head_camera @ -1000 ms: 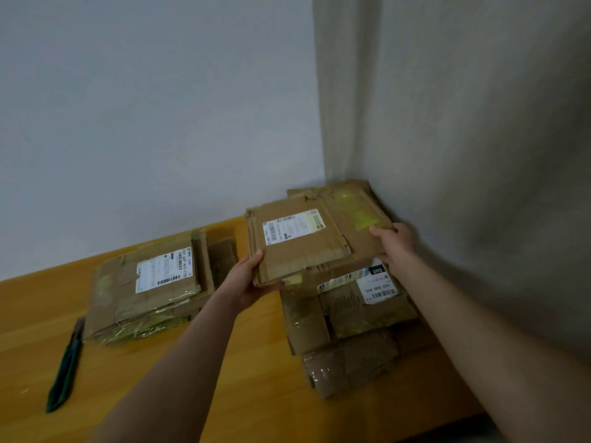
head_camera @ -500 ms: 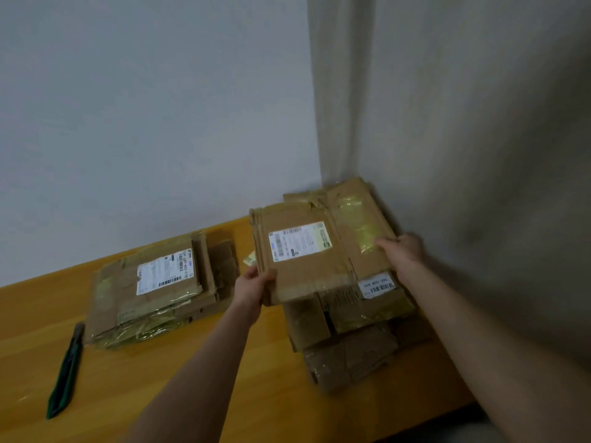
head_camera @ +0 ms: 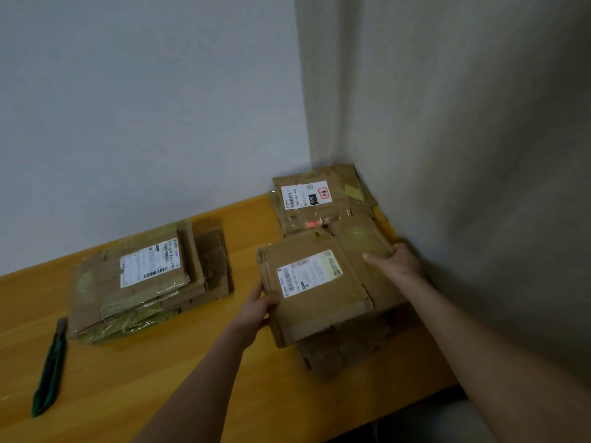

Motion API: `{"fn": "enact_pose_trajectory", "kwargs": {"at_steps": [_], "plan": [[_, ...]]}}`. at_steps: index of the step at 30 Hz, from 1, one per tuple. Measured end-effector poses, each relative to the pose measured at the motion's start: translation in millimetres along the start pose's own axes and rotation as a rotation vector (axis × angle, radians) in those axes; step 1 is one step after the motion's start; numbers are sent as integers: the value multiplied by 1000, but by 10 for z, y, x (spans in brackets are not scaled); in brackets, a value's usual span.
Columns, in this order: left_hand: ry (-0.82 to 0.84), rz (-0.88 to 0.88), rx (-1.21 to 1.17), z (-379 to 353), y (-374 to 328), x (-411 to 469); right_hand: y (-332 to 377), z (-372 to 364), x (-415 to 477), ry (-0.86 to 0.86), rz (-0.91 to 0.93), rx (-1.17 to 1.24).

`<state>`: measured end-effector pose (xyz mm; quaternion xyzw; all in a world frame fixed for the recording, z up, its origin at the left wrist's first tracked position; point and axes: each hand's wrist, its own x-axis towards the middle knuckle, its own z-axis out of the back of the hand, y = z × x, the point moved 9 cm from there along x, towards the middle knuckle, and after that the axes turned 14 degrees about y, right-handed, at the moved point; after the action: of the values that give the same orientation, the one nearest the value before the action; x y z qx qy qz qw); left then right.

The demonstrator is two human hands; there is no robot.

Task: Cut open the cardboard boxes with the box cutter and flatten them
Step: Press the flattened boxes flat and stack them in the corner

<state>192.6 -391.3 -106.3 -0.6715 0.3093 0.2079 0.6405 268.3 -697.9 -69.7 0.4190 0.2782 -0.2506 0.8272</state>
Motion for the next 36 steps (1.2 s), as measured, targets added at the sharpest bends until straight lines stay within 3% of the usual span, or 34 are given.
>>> {"fn": "enact_pose_trajectory", "kwargs": {"at_steps": [4,7,12,15,19,23,26,30,36], "plan": [[-98,-19,-19,68,-37,79,27,-42,49,33,15,-39],[-191,90,3,58,86,130,-19,-56,72,73,-26,-74],[-156,214,18,-50,253,207,-156,-119,188,168,-54,8],[-132,174,-95,-117,259,262,-157,-209,250,183,-38,45],[-254,129,-117,-56,152,224,-91,-200,299,156,-32,30],[-298,56,-181,132,-222,145,51,-141,312,149,17,281],[-362,-23,-216,282,-461,68,282,-37,234,105,109,331],[-307,-20,-182,131,-258,29,216,55,181,115,88,213],[-168,190,-172,-346,663,-90,-581,-205,73,219,-168,28]]}}
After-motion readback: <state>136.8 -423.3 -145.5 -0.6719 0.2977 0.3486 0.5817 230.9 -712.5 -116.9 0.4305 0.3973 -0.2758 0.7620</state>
